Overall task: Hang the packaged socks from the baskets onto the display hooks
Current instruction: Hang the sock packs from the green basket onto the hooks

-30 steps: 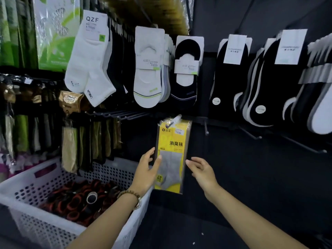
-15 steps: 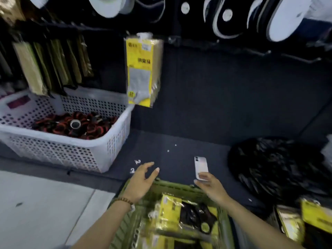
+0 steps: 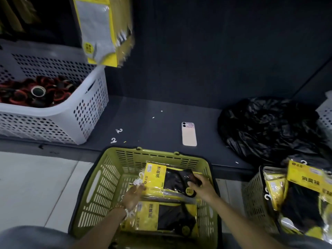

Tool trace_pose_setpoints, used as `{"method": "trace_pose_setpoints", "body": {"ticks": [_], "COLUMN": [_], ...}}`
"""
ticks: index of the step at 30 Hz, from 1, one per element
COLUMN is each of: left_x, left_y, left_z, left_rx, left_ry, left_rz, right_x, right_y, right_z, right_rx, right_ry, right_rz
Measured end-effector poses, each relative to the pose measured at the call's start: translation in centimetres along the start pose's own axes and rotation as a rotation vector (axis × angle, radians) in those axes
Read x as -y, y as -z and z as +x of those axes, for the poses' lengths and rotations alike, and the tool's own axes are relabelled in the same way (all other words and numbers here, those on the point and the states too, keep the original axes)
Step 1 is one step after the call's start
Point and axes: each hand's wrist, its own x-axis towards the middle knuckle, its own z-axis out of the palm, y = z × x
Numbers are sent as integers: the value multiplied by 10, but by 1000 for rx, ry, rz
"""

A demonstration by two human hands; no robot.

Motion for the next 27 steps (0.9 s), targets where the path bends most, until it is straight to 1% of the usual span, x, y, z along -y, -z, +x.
{"method": "trace_pose_setpoints", "body": {"ticks": [3, 4, 5, 8, 10, 12, 14, 15, 16, 18, 20, 21, 24, 26, 27], "left_x": [2, 1, 0, -7, -6, -8, -12, -15, -17, -22, -31, -37, -61, -80, -89], "left_y": [-10, -12, -15, -16, -16, -15, -14, -13, -12, -7, 5, 12, 36, 54, 63], "left_z": [4, 6, 7, 15, 21, 22, 18, 15, 13, 8, 0, -5, -21, -35, -42], "left_rx": [32, 17, -17, -191, -214, -147, 3, 59, 75, 68, 40, 32, 50, 90, 136], "left_ry": [6, 7, 15, 61, 74, 138, 206, 208, 190, 157, 102, 70, -65, -139, -180], "left_rz": [0, -33, -89, -252, -349, -493, -576, -566, -549, -525, -483, -424, -232, -188, -204], "right_x": [-4, -6, -8, -13, -14, -14, -12, -10, -8, 1, 18, 30, 70, 95, 106], "right_y": [-7, -8, -9, -12, -14, -16, -17, -17, -17, -16, -15, -15, -9, -2, 2], "right_z": [5, 6, 6, 7, 8, 9, 10, 10, 9, 8, 6, 3, -10, -23, -29], "right_rx": [1, 8, 15, 24, 0, -30, -32, -27, -29, -74, -111, -104, 0, 74, 94], "right_ry": [21, 31, 42, 67, 71, 74, 57, 39, 20, 23, 106, 166, 291, 346, 370], "right_rz": [-102, -134, -164, -199, -186, -172, -171, -171, -166, -162, -139, -114, 43, 135, 154]}}
